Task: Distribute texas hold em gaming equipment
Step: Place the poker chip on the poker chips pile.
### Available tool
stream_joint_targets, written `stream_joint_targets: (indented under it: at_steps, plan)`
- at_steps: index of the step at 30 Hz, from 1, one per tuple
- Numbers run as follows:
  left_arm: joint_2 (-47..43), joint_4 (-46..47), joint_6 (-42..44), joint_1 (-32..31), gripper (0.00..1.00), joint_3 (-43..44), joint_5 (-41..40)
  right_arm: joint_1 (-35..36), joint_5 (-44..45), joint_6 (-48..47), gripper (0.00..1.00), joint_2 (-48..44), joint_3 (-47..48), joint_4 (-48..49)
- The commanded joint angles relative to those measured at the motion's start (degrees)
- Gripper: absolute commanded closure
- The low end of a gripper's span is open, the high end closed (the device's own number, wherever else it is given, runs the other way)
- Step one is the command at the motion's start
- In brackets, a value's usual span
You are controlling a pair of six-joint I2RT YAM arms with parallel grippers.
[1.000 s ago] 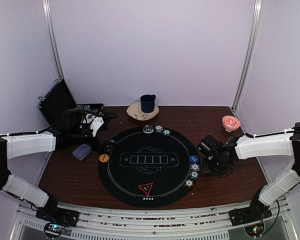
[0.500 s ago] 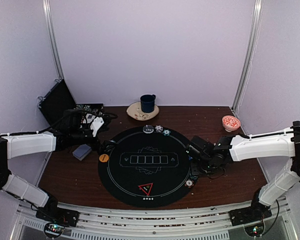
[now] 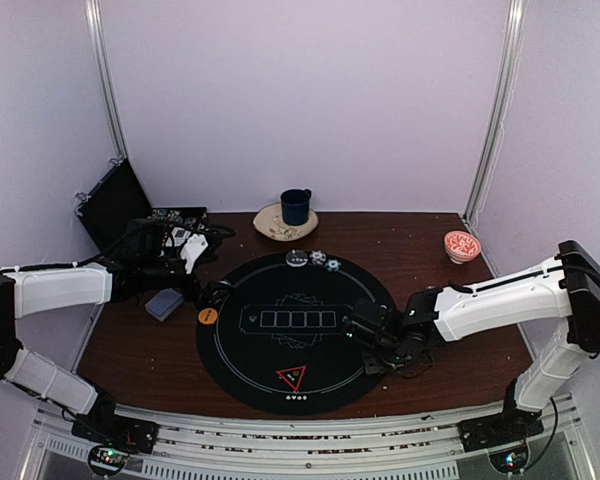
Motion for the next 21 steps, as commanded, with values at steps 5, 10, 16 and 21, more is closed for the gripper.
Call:
stream_joint_targets:
  at_steps: [5, 10, 16, 21]
  plan:
    - [0.09, 3.1, -0.19, 0.4, 0.02, -0.23, 0.53, 0.5, 2.55, 1.55, 0.56, -0.15, 0.95, -0.99]
    - [0.2, 3.13, -0.16, 0.32, 0.02, -0.27, 0.49, 0.45, 2.96, 1.3, 0.54, 0.87, 0.65, -0.87]
    - [0.47, 3.13, -0.18, 0.36, 0.02, -0.19, 0.61, 0.46, 2.86, 0.99, 0.51, 0.39, 1.21, -0.99]
    - [0.64, 3.15, -0.2, 0.34, 0.02, -0.14, 0.47, 0.37, 5.32, -0.29, 0.4, -1.71, 4.23, -2.75]
